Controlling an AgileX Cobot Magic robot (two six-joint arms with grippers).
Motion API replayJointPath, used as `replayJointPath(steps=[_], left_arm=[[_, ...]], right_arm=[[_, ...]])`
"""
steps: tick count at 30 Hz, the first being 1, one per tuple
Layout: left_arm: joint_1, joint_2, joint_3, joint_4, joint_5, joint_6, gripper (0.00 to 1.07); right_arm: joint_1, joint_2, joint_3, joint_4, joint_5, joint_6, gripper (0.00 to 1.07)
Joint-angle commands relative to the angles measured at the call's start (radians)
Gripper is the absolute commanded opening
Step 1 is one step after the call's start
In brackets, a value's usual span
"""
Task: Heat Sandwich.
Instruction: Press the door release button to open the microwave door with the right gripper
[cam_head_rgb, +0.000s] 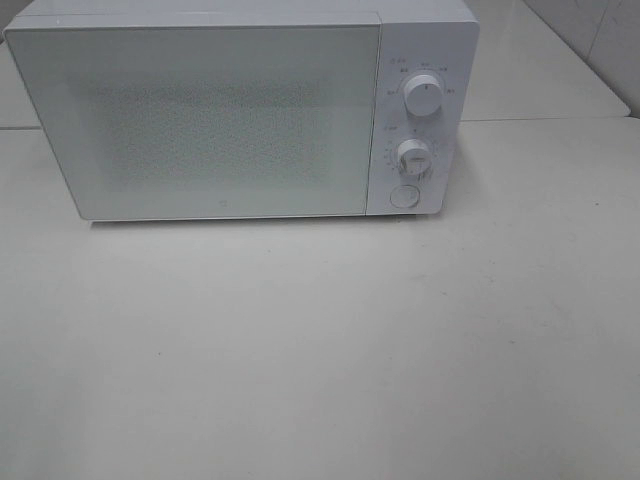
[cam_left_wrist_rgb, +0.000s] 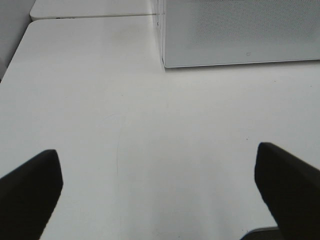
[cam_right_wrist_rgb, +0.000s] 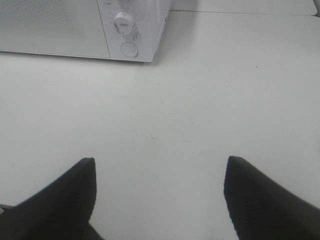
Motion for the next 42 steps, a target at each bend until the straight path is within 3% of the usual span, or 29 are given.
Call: replayJointPath(steps=[1, 19, 28, 42], left_arm=[[0.001, -0.023, 0.004, -0.003, -0.010, 0.002, 1.03], [0.001, -0.021, 0.004, -0.003, -0.010, 0.002, 1.03], [0.001, -0.021, 0.004, -0.003, -0.010, 0.002, 1.03], [0.001, -0.021, 0.004, -0.003, -0.010, 0.002, 1.03]], right_arm=[[-0.023, -0.028, 0.002, 0.000, 0.000, 0.008, 0.69], [-0.023, -0.028, -0.004, 0.009, -0.013, 0.023, 0.69], [-0.023, 0.008, -0.018, 0.036, -0.251, 0.047, 0.69], [-0.023, 0.287, 0.031, 0.035, -0.566, 0.045, 0.70]])
